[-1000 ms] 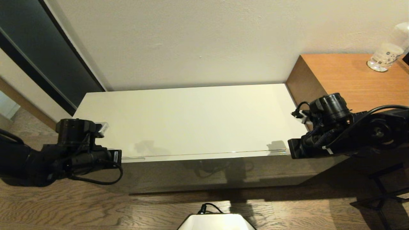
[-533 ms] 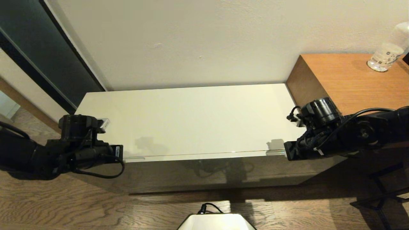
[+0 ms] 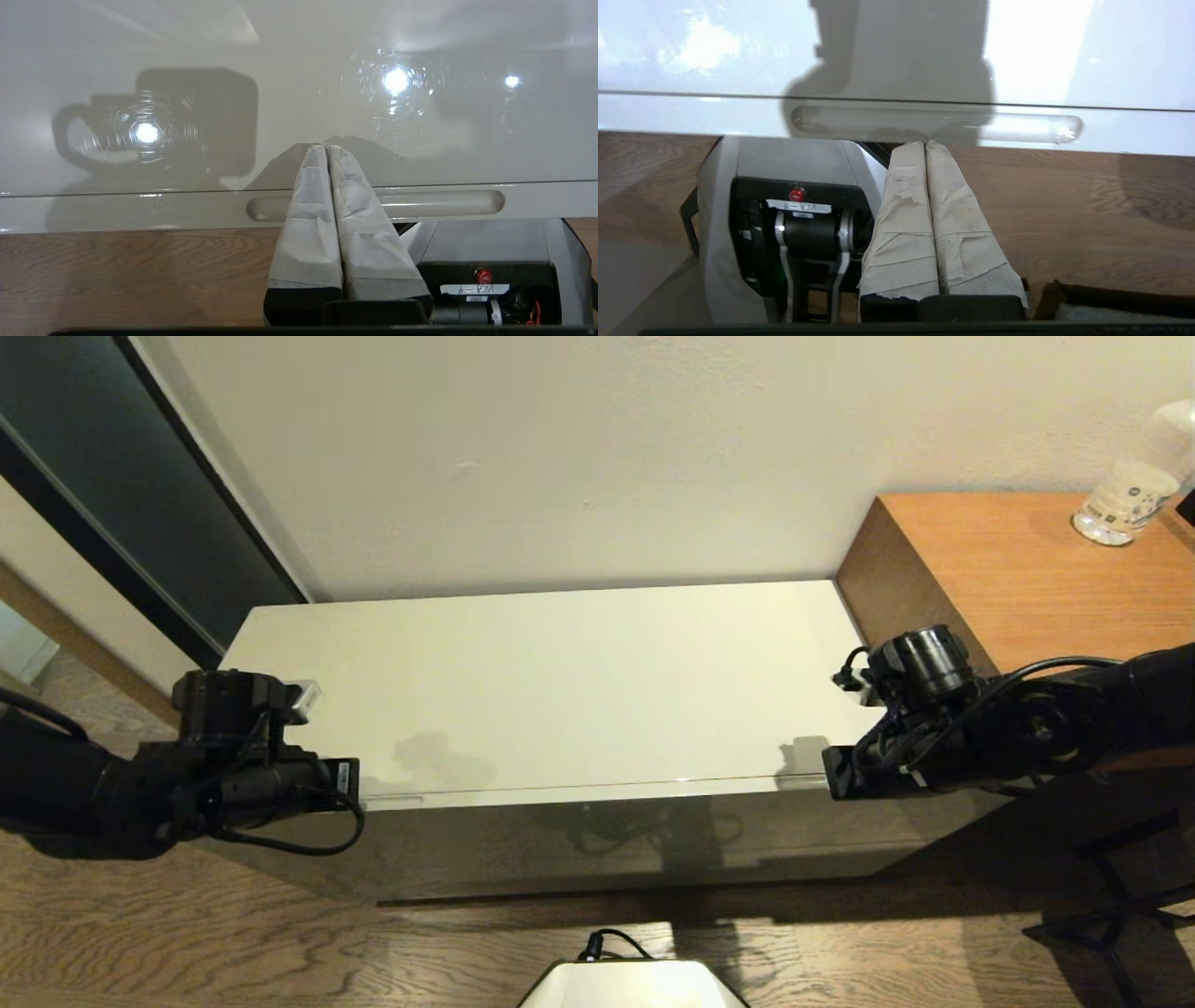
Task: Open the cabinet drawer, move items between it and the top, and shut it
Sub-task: Open the drawer
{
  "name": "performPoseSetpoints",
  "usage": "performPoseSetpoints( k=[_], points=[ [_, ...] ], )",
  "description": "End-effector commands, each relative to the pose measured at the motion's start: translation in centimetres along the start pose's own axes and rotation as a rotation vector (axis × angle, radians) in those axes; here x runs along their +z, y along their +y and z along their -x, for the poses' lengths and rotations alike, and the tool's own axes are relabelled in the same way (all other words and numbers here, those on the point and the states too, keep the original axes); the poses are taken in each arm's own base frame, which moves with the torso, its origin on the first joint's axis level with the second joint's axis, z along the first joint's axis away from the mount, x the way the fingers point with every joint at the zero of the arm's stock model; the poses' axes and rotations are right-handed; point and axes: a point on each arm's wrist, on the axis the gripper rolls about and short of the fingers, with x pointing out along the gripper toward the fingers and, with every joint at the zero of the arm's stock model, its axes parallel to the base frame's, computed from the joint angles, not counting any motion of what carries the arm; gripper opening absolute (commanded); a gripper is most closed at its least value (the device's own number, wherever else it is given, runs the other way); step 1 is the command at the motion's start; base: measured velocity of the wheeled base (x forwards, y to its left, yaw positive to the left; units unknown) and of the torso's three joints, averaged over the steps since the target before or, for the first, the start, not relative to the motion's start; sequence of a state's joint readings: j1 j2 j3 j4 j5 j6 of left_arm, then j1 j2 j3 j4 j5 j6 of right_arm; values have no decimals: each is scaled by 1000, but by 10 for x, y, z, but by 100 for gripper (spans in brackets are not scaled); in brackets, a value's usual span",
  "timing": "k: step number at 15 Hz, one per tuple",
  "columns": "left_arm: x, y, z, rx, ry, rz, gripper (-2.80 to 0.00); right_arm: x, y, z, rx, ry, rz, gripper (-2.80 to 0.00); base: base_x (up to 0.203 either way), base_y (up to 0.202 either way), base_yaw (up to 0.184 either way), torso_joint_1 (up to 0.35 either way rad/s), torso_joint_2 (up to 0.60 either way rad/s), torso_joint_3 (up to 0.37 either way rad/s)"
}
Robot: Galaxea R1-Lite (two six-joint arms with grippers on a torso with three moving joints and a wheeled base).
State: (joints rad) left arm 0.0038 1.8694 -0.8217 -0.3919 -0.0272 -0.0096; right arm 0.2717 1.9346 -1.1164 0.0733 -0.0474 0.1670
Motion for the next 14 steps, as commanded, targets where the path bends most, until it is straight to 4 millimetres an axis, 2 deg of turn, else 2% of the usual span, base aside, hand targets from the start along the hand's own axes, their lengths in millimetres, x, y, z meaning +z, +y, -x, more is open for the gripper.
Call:
performPoseSetpoints(
  k=[1,5,9,14],
  points=[
    [-3,-1,3,0,5,-1,-280,-2,1,-6,0,16,-10,-280,0,0,0,0,0,0],
    [-8,-3,4,1,22,-4,-280,4,3,-12,0,6,-36,-280,0,0,0,0,0,0],
    [-12,-8,7,-13,29,-16,-280,11,4,-7,1,-24,-44,-280,0,0,0,0,0,0],
    [-17,-12,6,-22,45,-25,-280,7,3,-16,-6,5,-52,-280,0,0,0,0,0,0]
  ],
)
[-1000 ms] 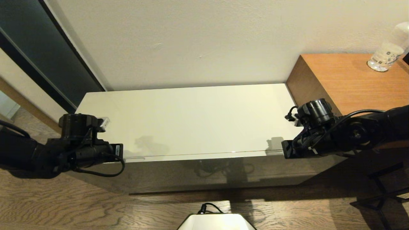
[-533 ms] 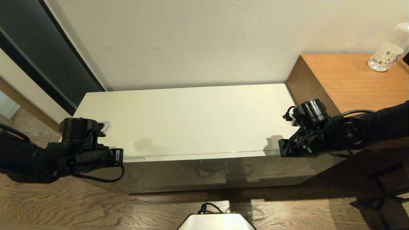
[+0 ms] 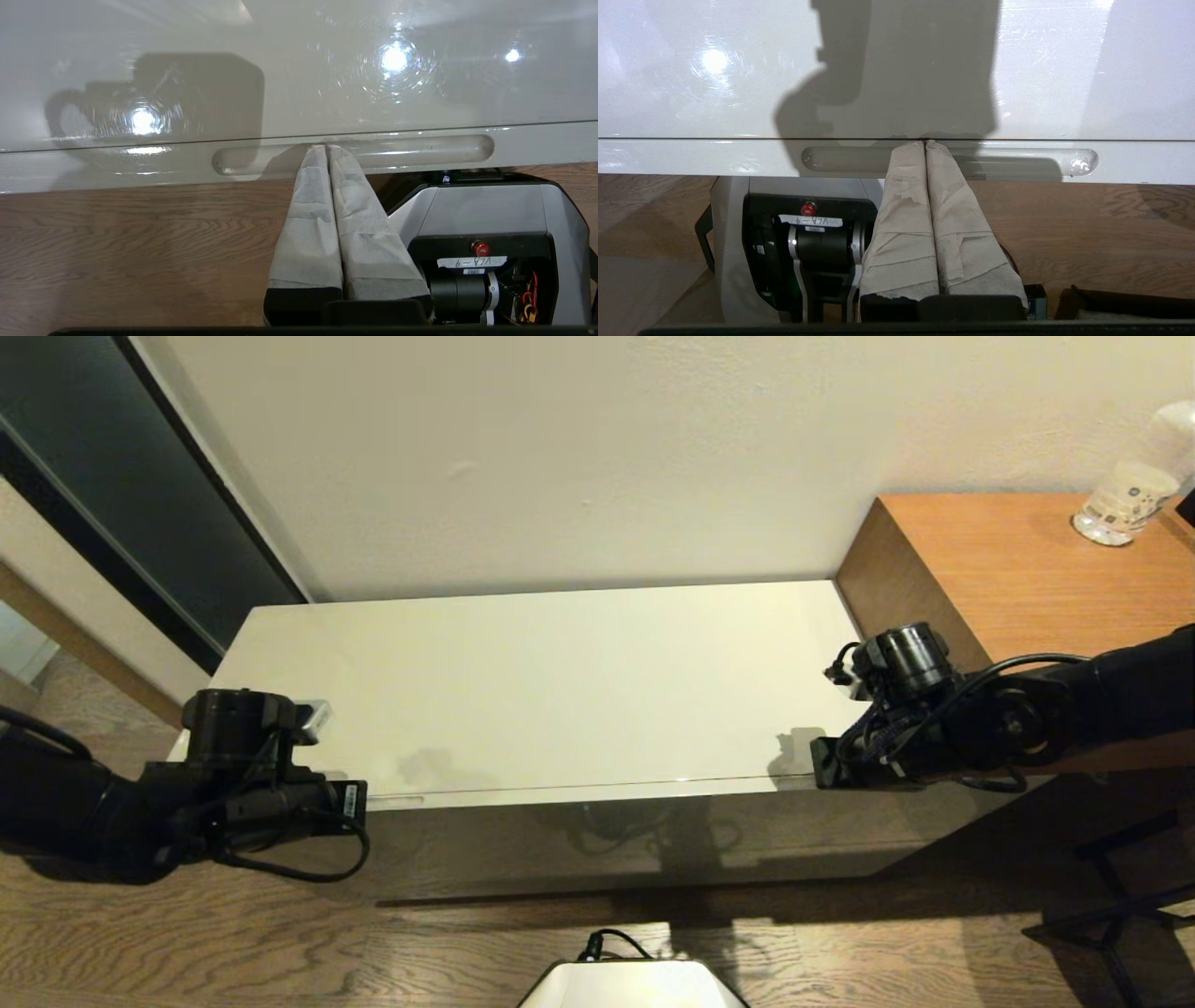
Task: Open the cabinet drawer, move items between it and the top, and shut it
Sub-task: Open the drawer
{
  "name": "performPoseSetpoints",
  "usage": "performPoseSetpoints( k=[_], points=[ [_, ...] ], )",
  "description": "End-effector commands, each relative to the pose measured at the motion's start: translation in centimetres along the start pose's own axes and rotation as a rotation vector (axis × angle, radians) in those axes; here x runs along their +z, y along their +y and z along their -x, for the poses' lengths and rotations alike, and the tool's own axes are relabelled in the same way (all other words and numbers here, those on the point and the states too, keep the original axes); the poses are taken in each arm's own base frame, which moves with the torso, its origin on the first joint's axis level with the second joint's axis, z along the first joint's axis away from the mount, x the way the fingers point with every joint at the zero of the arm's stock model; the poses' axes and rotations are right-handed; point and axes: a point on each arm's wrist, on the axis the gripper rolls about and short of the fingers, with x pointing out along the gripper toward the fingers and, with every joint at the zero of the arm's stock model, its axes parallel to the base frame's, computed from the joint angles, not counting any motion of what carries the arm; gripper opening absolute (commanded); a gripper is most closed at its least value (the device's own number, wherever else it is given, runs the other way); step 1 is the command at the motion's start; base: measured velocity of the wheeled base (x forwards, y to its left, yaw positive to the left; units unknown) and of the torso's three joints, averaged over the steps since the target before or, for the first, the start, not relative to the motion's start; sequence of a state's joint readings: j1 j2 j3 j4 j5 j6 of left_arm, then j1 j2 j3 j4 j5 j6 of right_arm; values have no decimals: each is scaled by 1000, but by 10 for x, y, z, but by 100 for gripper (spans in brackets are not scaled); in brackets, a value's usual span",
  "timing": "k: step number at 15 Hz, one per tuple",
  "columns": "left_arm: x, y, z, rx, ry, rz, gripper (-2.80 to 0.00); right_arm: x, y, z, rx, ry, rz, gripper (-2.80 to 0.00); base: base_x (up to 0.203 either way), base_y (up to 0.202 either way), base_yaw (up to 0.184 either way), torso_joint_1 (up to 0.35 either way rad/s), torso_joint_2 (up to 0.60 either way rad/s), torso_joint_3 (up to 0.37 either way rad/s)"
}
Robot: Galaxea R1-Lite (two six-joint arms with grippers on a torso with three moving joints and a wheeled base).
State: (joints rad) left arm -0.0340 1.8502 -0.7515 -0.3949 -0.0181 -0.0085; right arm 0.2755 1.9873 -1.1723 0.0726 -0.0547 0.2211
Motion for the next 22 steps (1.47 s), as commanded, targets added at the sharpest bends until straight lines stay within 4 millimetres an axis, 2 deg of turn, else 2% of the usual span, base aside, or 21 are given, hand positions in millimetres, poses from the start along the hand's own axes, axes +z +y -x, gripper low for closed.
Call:
performPoseSetpoints(
  k=[1,10,13,17,22],
  points=[
    [0,-1,0,-2,-1,0,-280,-2,0,-3,-3,13,0,-280,0,0,0,0,0,0],
    [-2,-1,-4,0,10,2,-280,-5,-1,-7,-5,28,-6,-280,0,0,0,0,0,0],
    [-8,0,-12,1,43,9,-280,-6,-1,-7,-5,29,-7,-280,0,0,0,0,0,0],
    [-8,-1,-13,1,43,9,-280,-6,-1,-7,-6,32,-8,-280,0,0,0,0,0,0],
    [-19,0,-17,-4,88,9,-280,-12,-2,-8,-8,51,-21,-280,0,0,0,0,0,0]
  ],
)
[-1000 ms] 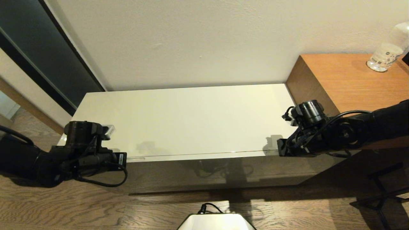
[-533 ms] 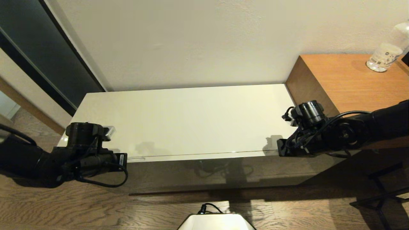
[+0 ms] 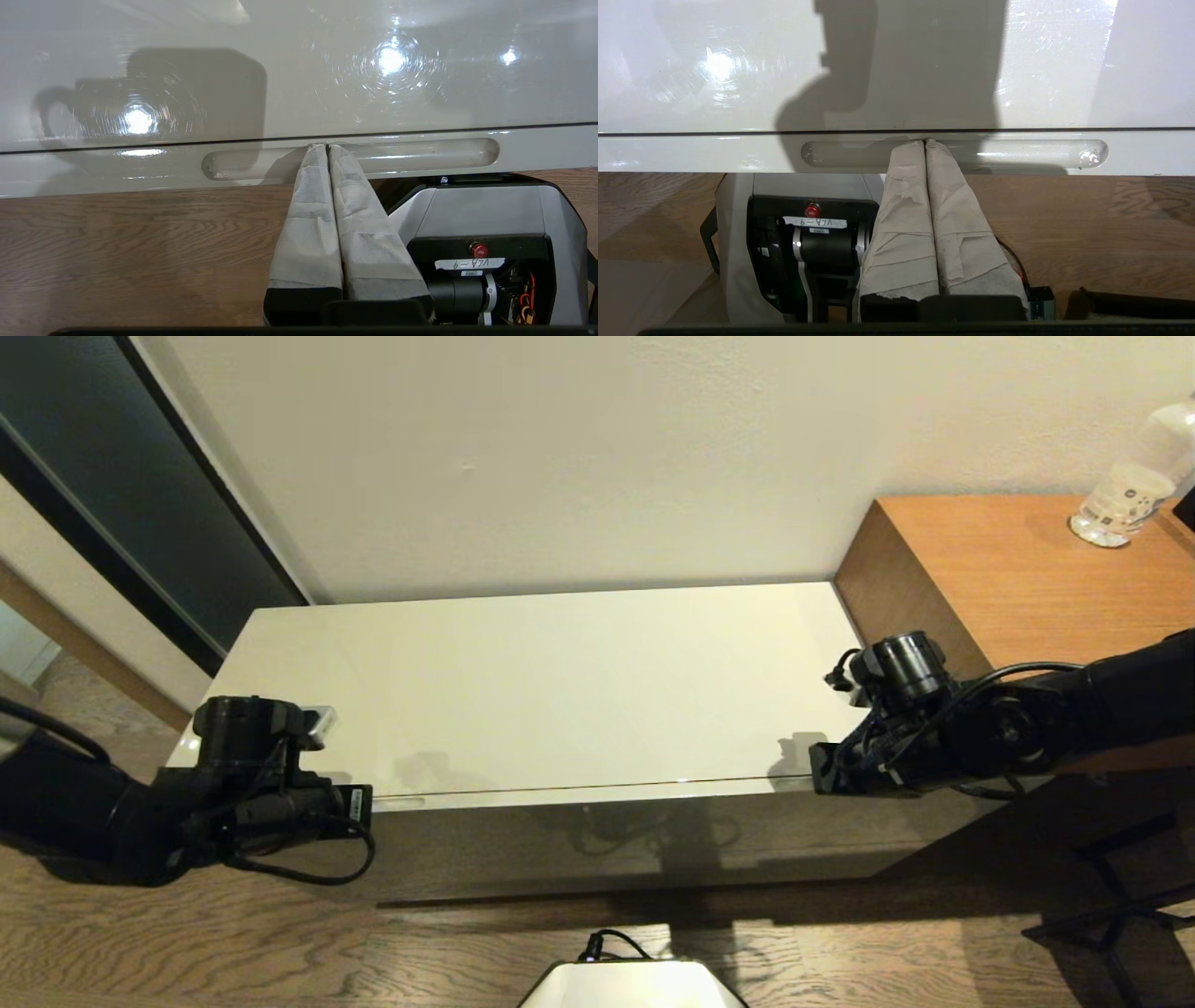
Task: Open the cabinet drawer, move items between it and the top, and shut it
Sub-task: Open the drawer
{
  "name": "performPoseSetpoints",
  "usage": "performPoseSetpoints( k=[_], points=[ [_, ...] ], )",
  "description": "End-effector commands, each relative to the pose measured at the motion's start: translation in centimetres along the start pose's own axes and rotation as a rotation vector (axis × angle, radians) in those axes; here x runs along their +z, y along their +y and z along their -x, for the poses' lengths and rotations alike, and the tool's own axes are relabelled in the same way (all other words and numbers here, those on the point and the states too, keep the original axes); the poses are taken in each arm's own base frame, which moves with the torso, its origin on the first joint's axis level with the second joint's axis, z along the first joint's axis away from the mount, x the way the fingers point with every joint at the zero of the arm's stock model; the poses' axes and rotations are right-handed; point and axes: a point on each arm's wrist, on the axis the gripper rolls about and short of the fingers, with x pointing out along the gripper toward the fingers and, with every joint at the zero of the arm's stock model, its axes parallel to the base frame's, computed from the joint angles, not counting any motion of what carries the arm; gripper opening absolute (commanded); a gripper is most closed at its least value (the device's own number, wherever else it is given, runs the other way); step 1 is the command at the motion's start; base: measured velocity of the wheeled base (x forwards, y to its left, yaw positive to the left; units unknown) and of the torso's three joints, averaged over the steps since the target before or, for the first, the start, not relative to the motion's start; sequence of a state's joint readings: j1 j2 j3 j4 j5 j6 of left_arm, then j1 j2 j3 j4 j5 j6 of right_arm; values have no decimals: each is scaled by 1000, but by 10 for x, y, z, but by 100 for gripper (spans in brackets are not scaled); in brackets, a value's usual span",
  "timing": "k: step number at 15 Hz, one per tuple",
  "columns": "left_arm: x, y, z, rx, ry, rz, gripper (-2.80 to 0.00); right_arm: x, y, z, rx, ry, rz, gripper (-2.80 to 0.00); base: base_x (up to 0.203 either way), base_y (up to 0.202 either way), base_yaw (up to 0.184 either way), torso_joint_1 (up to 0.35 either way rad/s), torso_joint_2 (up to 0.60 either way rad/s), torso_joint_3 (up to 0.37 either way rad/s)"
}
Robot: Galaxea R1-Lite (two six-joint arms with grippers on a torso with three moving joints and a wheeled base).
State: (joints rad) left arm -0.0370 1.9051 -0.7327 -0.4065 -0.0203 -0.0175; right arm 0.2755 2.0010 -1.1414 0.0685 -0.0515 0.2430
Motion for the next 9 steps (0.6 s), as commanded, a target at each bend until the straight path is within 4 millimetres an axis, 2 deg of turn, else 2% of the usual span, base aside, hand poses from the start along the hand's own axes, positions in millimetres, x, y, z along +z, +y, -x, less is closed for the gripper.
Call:
performPoseSetpoints(
  k=[1,9],
  points=[
    [-9,0,-3,0,42,0,-280,-5,-1,0,-4,19,-1,-280,0,0,0,0,0,0],
    [-27,0,-3,-4,107,-3,-280,-21,-2,3,-4,67,3,-280,0,0,0,0,0,0]
  ],
)
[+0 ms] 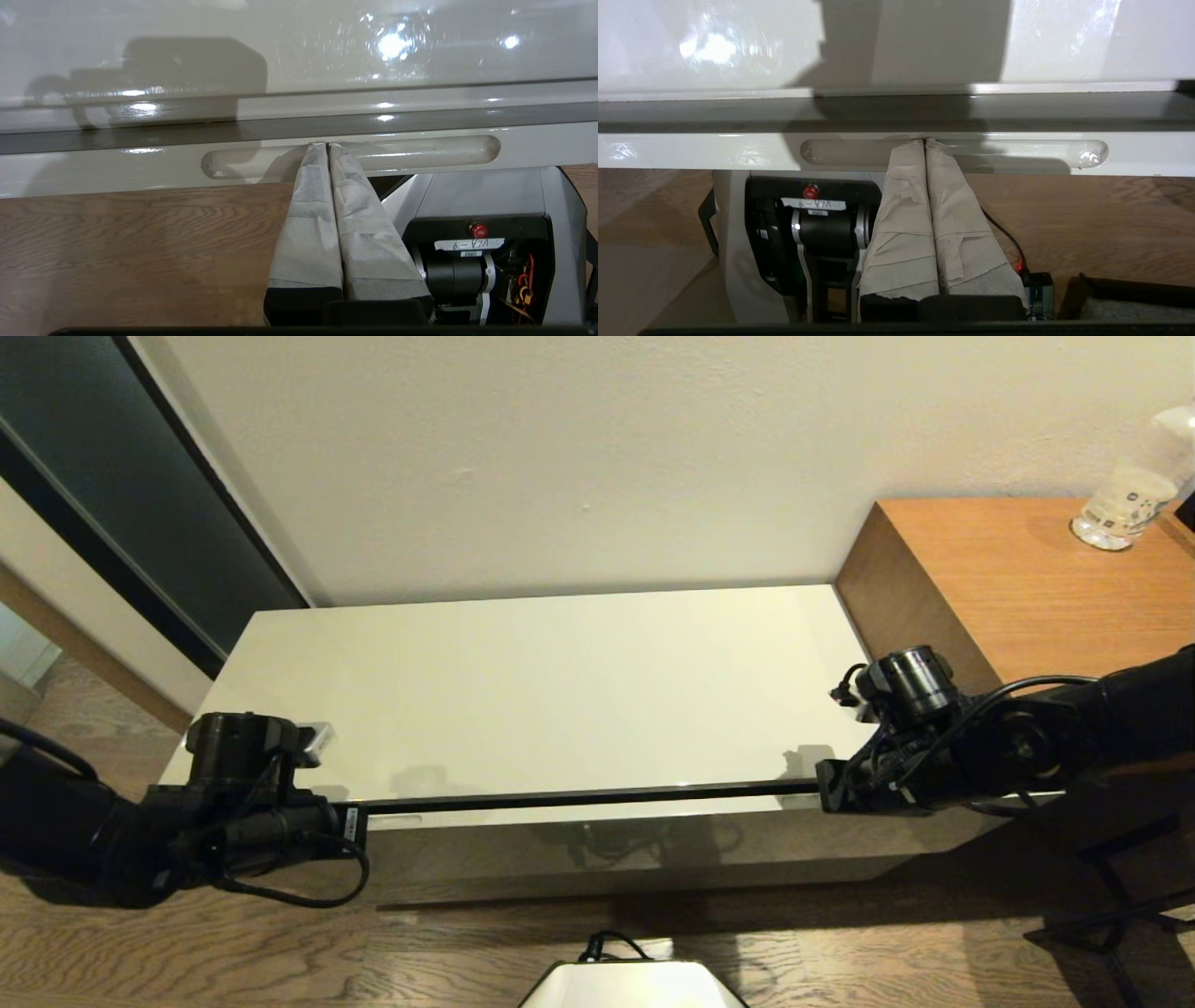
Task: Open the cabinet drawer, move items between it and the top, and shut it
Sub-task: Open the drawer
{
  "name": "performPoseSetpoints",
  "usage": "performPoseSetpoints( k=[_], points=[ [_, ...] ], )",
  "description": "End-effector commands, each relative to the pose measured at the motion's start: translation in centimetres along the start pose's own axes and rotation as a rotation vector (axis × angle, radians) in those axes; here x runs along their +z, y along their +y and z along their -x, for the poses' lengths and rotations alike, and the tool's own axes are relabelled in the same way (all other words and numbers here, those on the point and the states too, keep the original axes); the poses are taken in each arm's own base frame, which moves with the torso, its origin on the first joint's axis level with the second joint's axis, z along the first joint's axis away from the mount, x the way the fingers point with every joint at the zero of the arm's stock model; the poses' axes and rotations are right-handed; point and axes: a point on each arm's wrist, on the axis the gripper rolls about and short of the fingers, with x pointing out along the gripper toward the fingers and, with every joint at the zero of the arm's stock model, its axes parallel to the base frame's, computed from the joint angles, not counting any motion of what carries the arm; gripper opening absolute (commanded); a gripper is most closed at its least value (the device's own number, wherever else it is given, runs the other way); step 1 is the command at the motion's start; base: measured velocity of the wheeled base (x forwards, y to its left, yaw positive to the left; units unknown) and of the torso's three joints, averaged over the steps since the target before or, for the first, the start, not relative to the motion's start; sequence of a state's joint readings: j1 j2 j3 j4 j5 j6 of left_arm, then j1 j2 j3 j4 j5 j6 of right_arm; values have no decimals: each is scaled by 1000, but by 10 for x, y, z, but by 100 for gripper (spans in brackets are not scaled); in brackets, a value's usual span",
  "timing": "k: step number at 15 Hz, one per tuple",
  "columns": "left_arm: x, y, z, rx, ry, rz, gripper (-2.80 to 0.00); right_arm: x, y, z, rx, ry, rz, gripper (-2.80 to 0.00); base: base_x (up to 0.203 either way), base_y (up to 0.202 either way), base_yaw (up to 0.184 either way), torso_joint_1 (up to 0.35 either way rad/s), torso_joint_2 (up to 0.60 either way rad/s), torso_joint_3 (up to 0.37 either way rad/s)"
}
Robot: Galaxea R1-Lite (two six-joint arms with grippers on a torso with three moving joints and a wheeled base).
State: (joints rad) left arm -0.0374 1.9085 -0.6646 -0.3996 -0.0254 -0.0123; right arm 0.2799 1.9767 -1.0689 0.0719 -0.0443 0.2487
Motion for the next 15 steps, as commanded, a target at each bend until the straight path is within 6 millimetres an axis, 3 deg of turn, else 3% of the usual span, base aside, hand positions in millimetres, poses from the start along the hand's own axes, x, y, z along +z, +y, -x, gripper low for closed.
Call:
performPoseSetpoints(
  k=[1,15],
  points=[
    [-7,0,-3,0,32,1,-280,-5,0,1,-2,17,4,-280,0,0,0,0,0,0],
    [-29,-5,12,-15,78,-10,-280,-27,4,19,13,41,3,-280,0,0,0,0,0,0]
  ],
)
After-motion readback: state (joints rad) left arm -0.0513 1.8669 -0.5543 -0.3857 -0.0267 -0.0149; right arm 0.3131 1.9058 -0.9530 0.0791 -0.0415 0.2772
